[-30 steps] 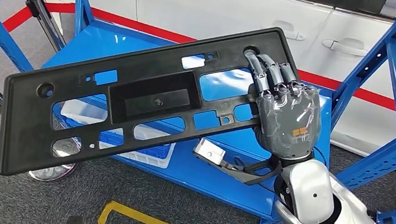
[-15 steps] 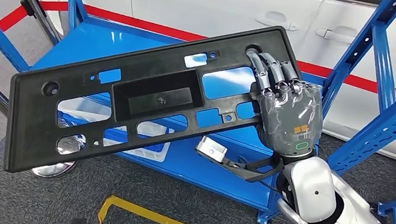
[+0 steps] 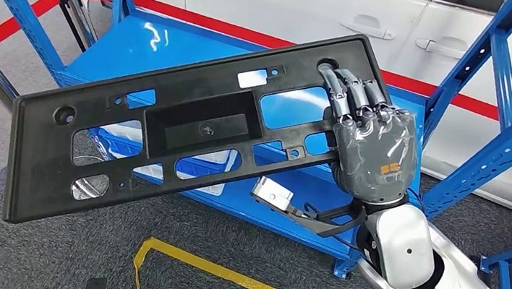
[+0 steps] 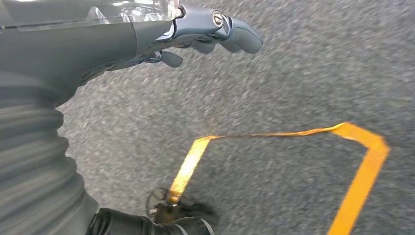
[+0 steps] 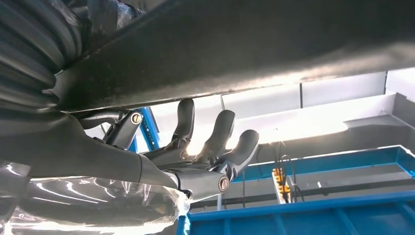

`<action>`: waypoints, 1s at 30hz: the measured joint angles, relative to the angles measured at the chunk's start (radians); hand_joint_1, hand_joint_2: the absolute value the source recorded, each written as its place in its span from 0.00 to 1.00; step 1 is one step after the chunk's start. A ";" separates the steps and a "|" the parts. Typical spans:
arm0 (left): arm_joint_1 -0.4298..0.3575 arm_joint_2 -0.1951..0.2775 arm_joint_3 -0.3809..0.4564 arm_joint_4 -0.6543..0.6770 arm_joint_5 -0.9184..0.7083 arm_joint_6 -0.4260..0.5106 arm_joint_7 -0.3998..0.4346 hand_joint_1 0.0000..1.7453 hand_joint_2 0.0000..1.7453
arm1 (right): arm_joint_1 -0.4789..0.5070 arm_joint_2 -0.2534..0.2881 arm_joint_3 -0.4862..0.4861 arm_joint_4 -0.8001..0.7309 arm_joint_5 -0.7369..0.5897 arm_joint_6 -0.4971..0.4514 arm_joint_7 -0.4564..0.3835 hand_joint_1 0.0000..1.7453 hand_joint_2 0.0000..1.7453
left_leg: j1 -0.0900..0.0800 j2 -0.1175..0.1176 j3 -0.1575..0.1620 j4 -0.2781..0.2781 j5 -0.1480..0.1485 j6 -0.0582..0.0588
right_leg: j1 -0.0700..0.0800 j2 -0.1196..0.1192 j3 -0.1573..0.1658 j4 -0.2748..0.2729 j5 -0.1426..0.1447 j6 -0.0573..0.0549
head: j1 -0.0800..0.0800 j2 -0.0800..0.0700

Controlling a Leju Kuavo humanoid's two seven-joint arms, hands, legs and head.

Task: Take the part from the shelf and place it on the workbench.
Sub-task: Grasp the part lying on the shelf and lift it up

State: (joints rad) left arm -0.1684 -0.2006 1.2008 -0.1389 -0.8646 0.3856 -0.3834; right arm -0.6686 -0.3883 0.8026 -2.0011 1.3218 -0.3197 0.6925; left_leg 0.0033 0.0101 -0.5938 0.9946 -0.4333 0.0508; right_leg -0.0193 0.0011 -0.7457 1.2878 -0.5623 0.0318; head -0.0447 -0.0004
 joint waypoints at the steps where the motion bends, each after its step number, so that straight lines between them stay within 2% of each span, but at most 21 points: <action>1: 0.001 0.000 0.002 0.000 0.000 0.000 0.000 0.00 1.00 | 0.001 0.000 0.000 0.000 0.000 0.000 0.000 1.00 1.00 | 0.000 0.000 -0.014 0.004 0.008 -0.001 | 0.000 0.000 0.012 0.018 0.002 0.001 | 0.000 0.000; 2: 0.002 0.000 0.004 0.000 0.000 0.000 0.000 0.00 1.00 | 0.001 0.000 0.000 0.000 0.000 0.000 0.000 1.00 1.00 | 0.000 0.000 -0.028 0.008 0.015 -0.003 | -0.001 0.000 0.041 0.000 0.019 0.001 | 0.000 0.000; 3: 0.002 -0.001 0.005 0.000 0.000 0.000 0.000 0.00 1.00 | 0.000 0.000 0.000 0.000 0.000 0.000 0.000 1.00 1.00 | 0.000 0.000 -0.041 0.014 0.021 -0.006 | -0.001 -0.001 0.086 -0.049 0.042 0.001 | 0.000 0.000; 5: 0.002 -0.002 0.007 0.000 0.000 -0.001 0.000 0.00 1.00 | -0.001 0.000 0.000 0.000 0.000 0.000 0.000 1.00 1.00 | -0.001 0.000 -0.062 0.027 0.031 -0.015 | 0.002 -0.001 0.180 -0.177 0.055 -0.005 | -0.001 0.000; 7: 0.001 -0.002 0.009 0.000 0.000 -0.002 0.000 0.00 1.00 | -0.002 0.000 0.000 0.000 0.000 0.000 0.000 1.00 1.00 | -0.003 -0.001 -0.073 0.034 0.043 -0.026 | 0.008 0.000 0.215 -0.240 0.047 -0.015 | -0.001 0.000; 9: 0.002 -0.002 0.010 0.000 0.000 -0.003 0.001 0.00 1.00 | -0.003 0.000 0.000 0.000 0.000 0.000 0.000 1.00 1.00 | -0.002 -0.002 -0.077 0.033 0.054 -0.039 | 0.009 -0.001 0.207 -0.246 0.060 -0.029 | 0.001 0.000; 10: 0.003 -0.002 0.010 0.000 0.000 -0.004 0.001 0.00 1.00 | -0.004 0.000 0.000 0.000 0.000 0.000 0.000 1.00 1.00 | -0.001 -0.004 -0.084 0.039 0.046 -0.045 | 0.007 -0.002 0.201 -0.248 0.069 -0.038 | 0.001 0.000; 12: 0.004 -0.001 0.010 0.000 0.000 -0.005 0.001 0.00 1.00 | -0.006 0.000 0.000 0.002 0.000 0.000 -0.001 1.00 1.00 | 0.002 -0.008 -0.109 0.101 -0.020 -0.057 | 0.000 -0.004 0.182 -0.254 0.091 -0.053 | -0.003 0.000; 14: 0.004 -0.001 0.010 0.000 -0.002 -0.006 0.002 0.00 1.00 | -0.006 0.000 0.000 0.002 0.000 0.000 -0.001 1.00 1.00 | 0.006 -0.008 -0.144 0.225 -0.111 -0.067 | 0.000 -0.004 0.156 -0.253 0.110 -0.060 | -0.006 0.000; 15: 0.004 -0.001 0.010 0.000 -0.002 -0.006 0.002 0.00 1.00 | -0.005 0.000 0.000 0.002 0.000 0.000 -0.001 1.00 1.00 | 0.007 -0.008 -0.153 0.280 -0.136 -0.070 | 0.001 -0.004 0.142 -0.253 0.121 -0.060 | -0.007 0.000; 16: 0.004 -0.001 0.010 0.000 -0.003 -0.007 0.002 0.00 1.00 | -0.005 0.000 0.000 0.002 0.000 0.001 -0.001 1.00 1.00 | 0.008 -0.008 -0.149 0.307 -0.138 -0.072 | 0.001 -0.004 0.129 -0.252 0.130 -0.059 | -0.007 0.000; 17: 0.004 -0.001 0.010 0.000 -0.003 -0.007 0.002 0.00 1.00 | -0.004 0.000 0.000 0.002 0.000 0.001 -0.001 1.00 1.00 | 0.009 -0.008 -0.128 0.300 -0.121 -0.072 | 0.000 -0.004 0.116 -0.252 0.140 -0.057 | -0.007 0.000; 19: 0.002 -0.001 0.010 0.000 -0.003 -0.008 0.002 0.00 1.00 | -0.004 0.000 0.000 0.002 -0.001 0.001 0.000 1.00 1.00 | 0.009 -0.008 -0.038 0.194 -0.078 -0.066 | 0.000 -0.003 0.095 -0.250 0.157 -0.051 | -0.007 0.000; 21: -0.001 -0.001 0.010 0.000 -0.004 -0.008 0.002 0.00 1.00 | -0.005 0.000 -0.001 0.002 -0.002 0.001 0.000 1.00 1.00 | 0.004 -0.010 0.055 0.062 -0.075 -0.055 | 0.001 -0.004 0.083 -0.251 0.173 -0.041 | -0.007 0.000; 22: -0.003 -0.001 0.010 0.000 -0.005 -0.008 0.002 0.00 1.00 | -0.006 0.000 -0.001 0.002 -0.003 0.002 0.000 1.00 1.00 | 0.001 -0.011 0.077 0.024 -0.081 -0.048 | 0.000 -0.004 0.082 -0.253 0.181 -0.034 | -0.007 0.000; 24: -0.003 -0.001 0.010 0.000 -0.008 -0.008 0.002 0.00 1.00 | -0.007 0.000 -0.001 0.002 -0.005 0.003 0.000 1.00 1.00 | -0.001 -0.011 0.076 0.004 -0.073 -0.035 | 0.000 -0.005 0.081 -0.260 0.196 -0.020 | -0.008 0.000; 25: -0.002 -0.001 0.011 0.000 -0.008 -0.008 0.002 0.00 1.00 | -0.006 -0.001 -0.001 0.002 -0.006 0.004 0.000 1.00 1.00 | 0.000 -0.009 0.072 -0.003 -0.063 -0.028 | -0.001 -0.004 0.077 -0.258 0.193 -0.015 | -0.009 0.000; 26: -0.002 -0.001 0.011 0.000 -0.009 -0.008 0.002 0.00 1.00 | -0.006 -0.001 -0.001 0.002 -0.007 0.004 0.001 1.00 1.00 | 0.002 -0.006 0.066 -0.009 -0.050 -0.019 | 0.000 -0.003 0.069 -0.245 0.173 -0.011 | -0.008 0.000; 27: -0.002 -0.001 0.011 0.000 -0.010 -0.008 0.002 0.00 1.00 | -0.006 -0.002 -0.002 0.002 -0.008 0.004 0.001 1.00 1.00 | 0.005 -0.003 0.058 -0.015 -0.036 -0.011 | 0.001 -0.001 0.056 -0.212 0.134 -0.007 | -0.006 0.000; 29: -0.003 -0.001 0.011 0.000 -0.012 -0.008 0.003 0.00 1.00 | -0.004 -0.002 -0.002 0.002 -0.009 0.004 0.001 1.00 1.00 | 0.003 0.000 0.035 -0.015 -0.015 -0.003 | 0.000 -0.001 0.024 -0.098 0.036 -0.003 | -0.004 0.000; 30: -0.003 -0.001 0.011 0.000 -0.012 -0.008 0.003 0.00 1.00 | -0.003 -0.002 -0.002 0.002 -0.009 0.004 0.001 1.00 1.00 | 0.002 0.000 0.022 -0.013 -0.006 -0.002 | 0.000 -0.001 0.014 -0.039 0.006 -0.001 | -0.004 0.000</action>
State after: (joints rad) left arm -0.1709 -0.2014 1.2119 -0.1385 -0.8771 0.3777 -0.3807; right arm -0.6720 -0.3906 0.8003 -1.9993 1.3126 -0.3155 0.6938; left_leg 0.0058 0.0101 -0.5718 0.9819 -0.4392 0.0486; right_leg -0.0191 -0.0002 -0.7319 1.2490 -0.5562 0.0305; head -0.0486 -0.0002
